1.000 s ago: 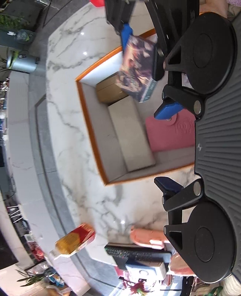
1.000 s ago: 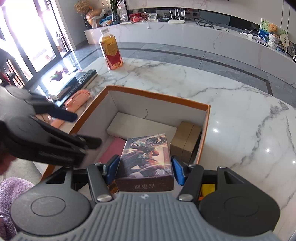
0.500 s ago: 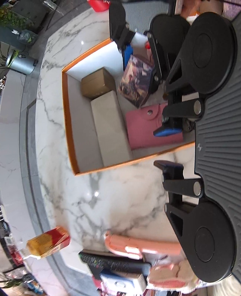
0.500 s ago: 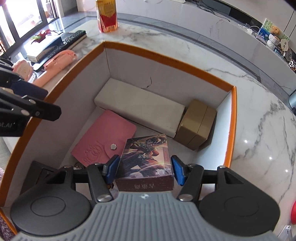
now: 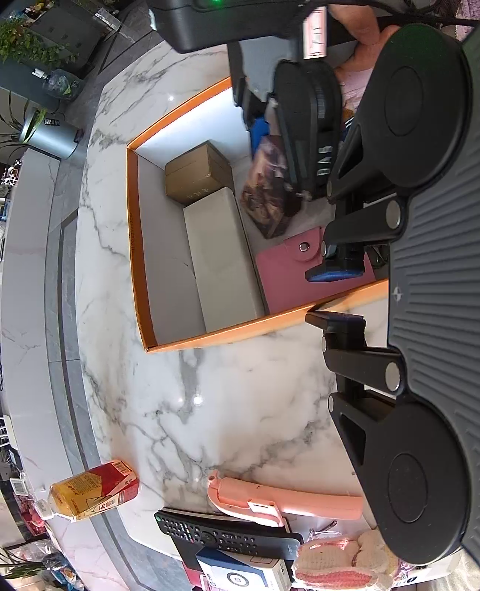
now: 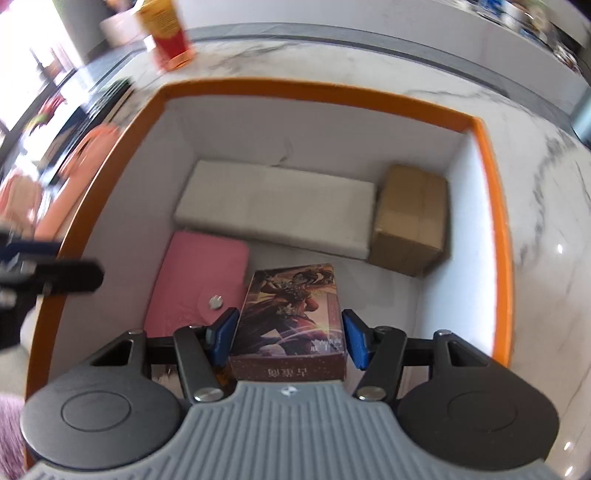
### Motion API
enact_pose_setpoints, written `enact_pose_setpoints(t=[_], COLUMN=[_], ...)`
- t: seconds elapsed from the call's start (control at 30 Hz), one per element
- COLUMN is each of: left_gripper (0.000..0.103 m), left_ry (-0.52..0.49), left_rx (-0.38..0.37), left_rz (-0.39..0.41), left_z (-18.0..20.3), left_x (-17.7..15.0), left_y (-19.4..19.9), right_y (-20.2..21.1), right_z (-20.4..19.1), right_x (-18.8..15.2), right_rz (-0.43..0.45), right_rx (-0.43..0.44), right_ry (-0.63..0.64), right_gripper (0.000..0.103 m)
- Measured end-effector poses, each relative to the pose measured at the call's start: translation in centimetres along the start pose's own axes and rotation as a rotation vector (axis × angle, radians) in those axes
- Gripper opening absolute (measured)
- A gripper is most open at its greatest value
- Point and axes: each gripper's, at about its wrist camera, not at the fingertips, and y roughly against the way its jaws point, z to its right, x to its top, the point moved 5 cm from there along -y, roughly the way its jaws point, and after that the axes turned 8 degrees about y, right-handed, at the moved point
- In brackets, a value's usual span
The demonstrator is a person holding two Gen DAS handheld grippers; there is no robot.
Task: Organize objects
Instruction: 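Lower the wallet and card box into the orange box and open both tools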
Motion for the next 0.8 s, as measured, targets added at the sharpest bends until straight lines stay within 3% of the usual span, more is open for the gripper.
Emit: enact_pose_setpoints(t=[0.13,0.43,0.57,0.7,0.8], left_gripper=[0.02,0.02,0.02,0.02,0.02], left_ry=[-0.001,0.002,-0.001,0.0,-0.007], left_rx=[0.002,0.008,0.01,0.013,0.016], left_rz=[0.001,0.0,-0.001,-0.001,0.0], left_z=[0.0,0.0,0.0,0.1,0.1], left_x=[0.0,-0.1,0.0,0.0,0.0], left_y=[0.0,0.0,-0.1,-0.1,-0.1], right_y=[-0.7,-2.0,-1.9,-2.2,-2.3], right_z=[0.5,0.3,0.4,0.9,1.6], right_x=[0.1,-0.4,-0.4,-0.6,-0.7], right_rz=[-0.003,-0.064,-0.06,-0.078,-0.069], right_rx=[0.036,0.11,0.124,0.124,0.127], right_ry=[-0.076,-0.091,-0.072,-0.102,-0.155], right_gripper=[0.062,0.062,0.069,0.051,0.045])
